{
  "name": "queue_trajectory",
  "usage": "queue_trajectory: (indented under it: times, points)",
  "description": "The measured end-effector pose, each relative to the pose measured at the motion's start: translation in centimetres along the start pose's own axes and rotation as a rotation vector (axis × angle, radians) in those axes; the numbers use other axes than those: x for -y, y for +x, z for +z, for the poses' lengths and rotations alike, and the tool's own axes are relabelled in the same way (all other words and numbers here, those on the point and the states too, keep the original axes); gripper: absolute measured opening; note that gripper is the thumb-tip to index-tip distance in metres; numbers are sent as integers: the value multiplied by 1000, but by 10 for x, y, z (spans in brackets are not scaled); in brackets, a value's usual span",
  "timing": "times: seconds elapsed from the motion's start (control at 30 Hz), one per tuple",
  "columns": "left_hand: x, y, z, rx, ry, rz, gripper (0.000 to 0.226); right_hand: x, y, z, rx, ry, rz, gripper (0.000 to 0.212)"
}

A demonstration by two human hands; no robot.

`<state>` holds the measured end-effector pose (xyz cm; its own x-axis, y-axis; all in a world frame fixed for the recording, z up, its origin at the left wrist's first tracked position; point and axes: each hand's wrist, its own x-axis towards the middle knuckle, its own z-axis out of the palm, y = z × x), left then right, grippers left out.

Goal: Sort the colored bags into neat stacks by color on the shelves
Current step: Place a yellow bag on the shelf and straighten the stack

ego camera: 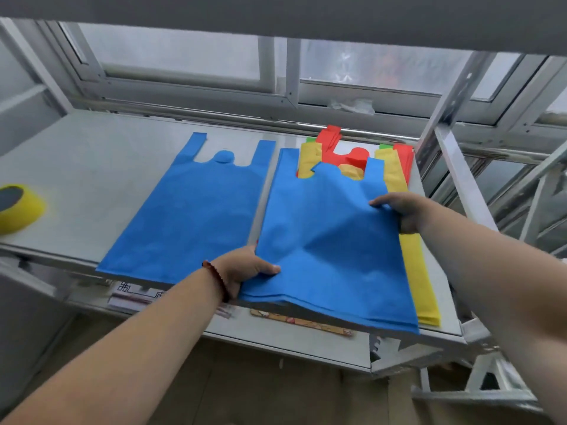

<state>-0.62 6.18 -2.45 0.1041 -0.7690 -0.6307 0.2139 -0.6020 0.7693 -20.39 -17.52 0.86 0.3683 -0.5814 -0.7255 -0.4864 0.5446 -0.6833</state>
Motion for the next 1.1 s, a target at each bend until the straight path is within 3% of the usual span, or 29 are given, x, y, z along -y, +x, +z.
queue_trajectory:
  times: [0.07,0.17,0.23,0.33,0.4,0.53,0.63,0.73,0.87,0.97,1.1]
  points:
    - [-18,-10,-15,43,-22,104,41,21,-16,9,16,25,-112,13]
    - [-55,-30,-39,64,-18,244,35,67,-56,32,-18,86,-364,16]
    - [-78,-43,-60,13,5,347,40,97,-79,52,-45,117,-548,18]
    - [-100,-66,-99,-54,11,485,70,129,-96,90,-55,214,-740,21]
    - [-104,-81,-131,-75,1,538,62,136,-90,119,4,276,-791,20]
    - [-78,-88,-197,-203,55,443,47,122,-36,180,147,285,-731,22]
    - [-28,-71,-234,-350,34,225,26,85,22,226,20,203,-541,18]
    - [16,-57,-252,-441,103,58,29,47,60,259,-126,57,-343,12]
    - [33,-49,-262,-498,140,39,28,31,79,269,-220,-117,-306,17]
    - [32,-46,-263,-529,299,54,26,35,81,271,-280,-168,-323,31]
    - [28,-47,-258,-608,474,24,12,36,79,272,-390,-239,-339,35]
